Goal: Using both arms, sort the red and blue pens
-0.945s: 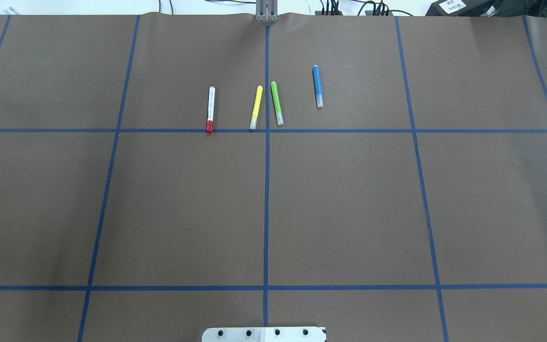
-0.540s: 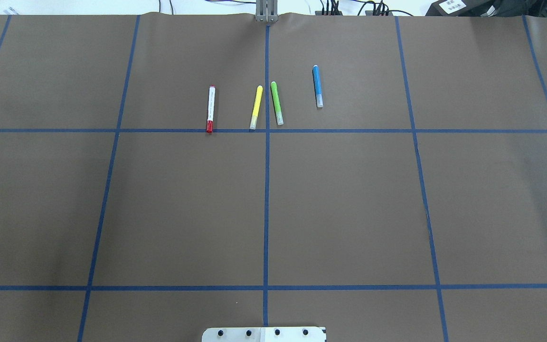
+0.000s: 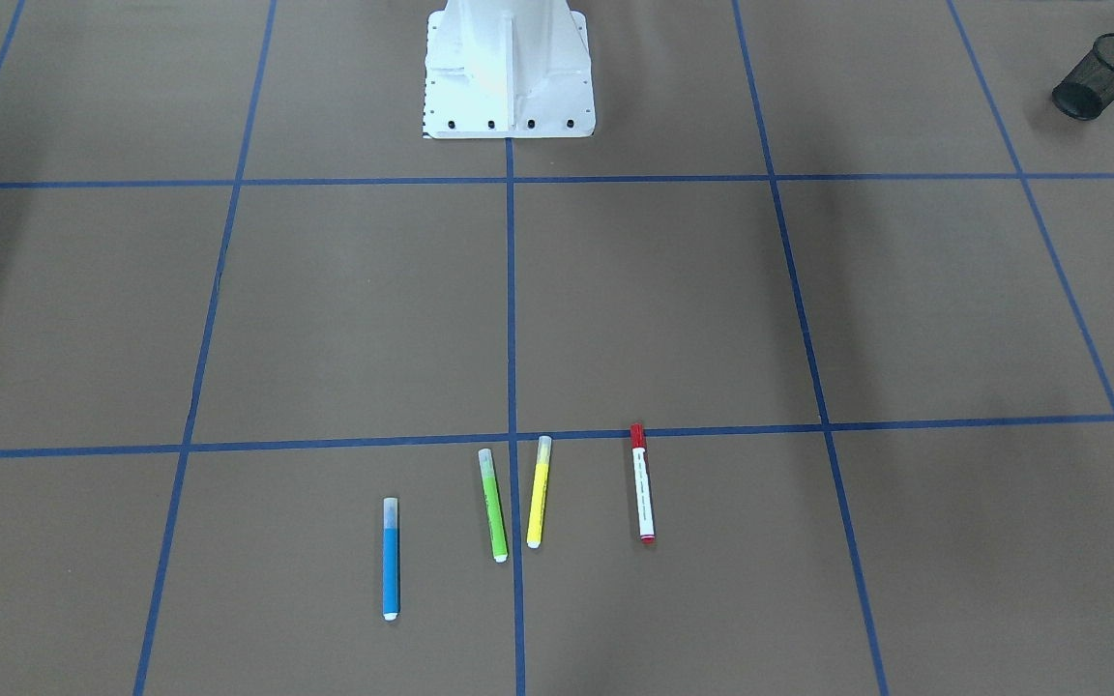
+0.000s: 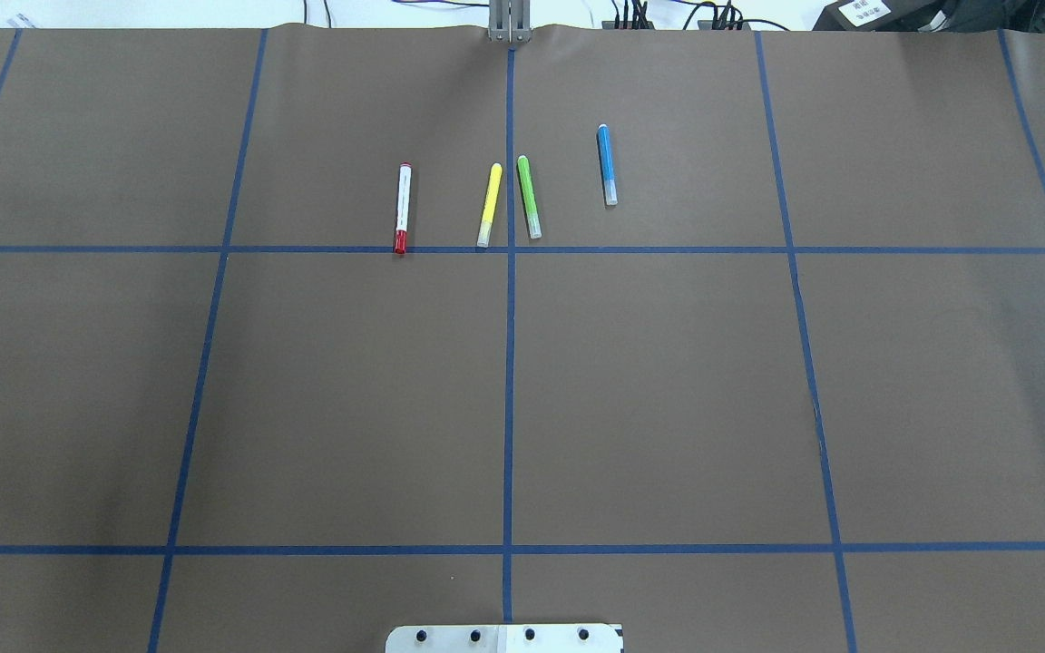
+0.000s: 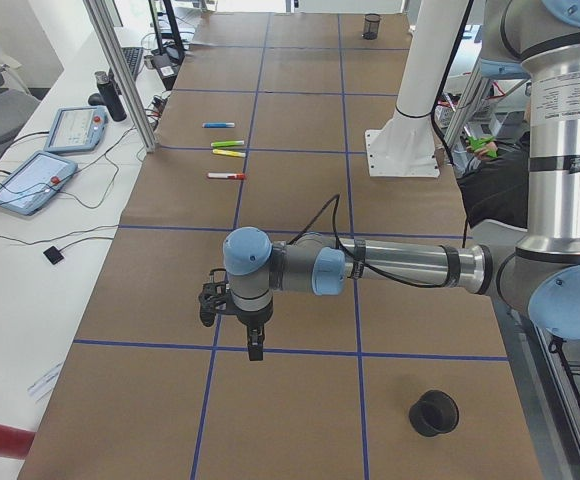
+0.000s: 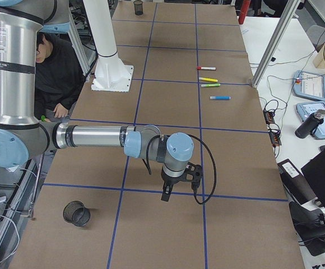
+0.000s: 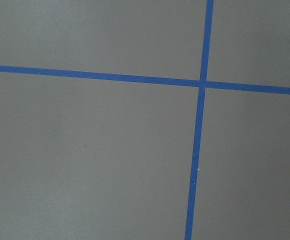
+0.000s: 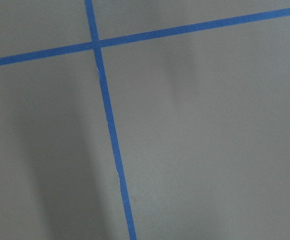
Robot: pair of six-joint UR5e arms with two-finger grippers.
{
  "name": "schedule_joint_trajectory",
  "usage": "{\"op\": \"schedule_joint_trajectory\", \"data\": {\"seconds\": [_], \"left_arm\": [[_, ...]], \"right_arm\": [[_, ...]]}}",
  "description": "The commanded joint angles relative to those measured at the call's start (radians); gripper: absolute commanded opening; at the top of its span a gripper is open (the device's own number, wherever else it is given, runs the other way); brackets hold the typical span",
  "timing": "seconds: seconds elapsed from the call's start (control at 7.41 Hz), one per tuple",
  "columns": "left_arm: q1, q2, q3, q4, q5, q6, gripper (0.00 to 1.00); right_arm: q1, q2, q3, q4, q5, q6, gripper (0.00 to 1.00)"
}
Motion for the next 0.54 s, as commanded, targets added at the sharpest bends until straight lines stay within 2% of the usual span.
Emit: {"op": "schedule_joint_trajectory", "data": {"seconds": [0.0,0.4], "left_arm": [[0.0,0.0,0.0,0.001,0.0,0.0,1.0],[0.002,0.007,-0.016,-0.002,0.003,0.003,1.0]], "right_arm": [[0.0,0.003,0.001,0.0,-0.01,0.007,1.0],[0.0,0.001,-0.001,0.002,-0.014,0.006,1.0]]}}
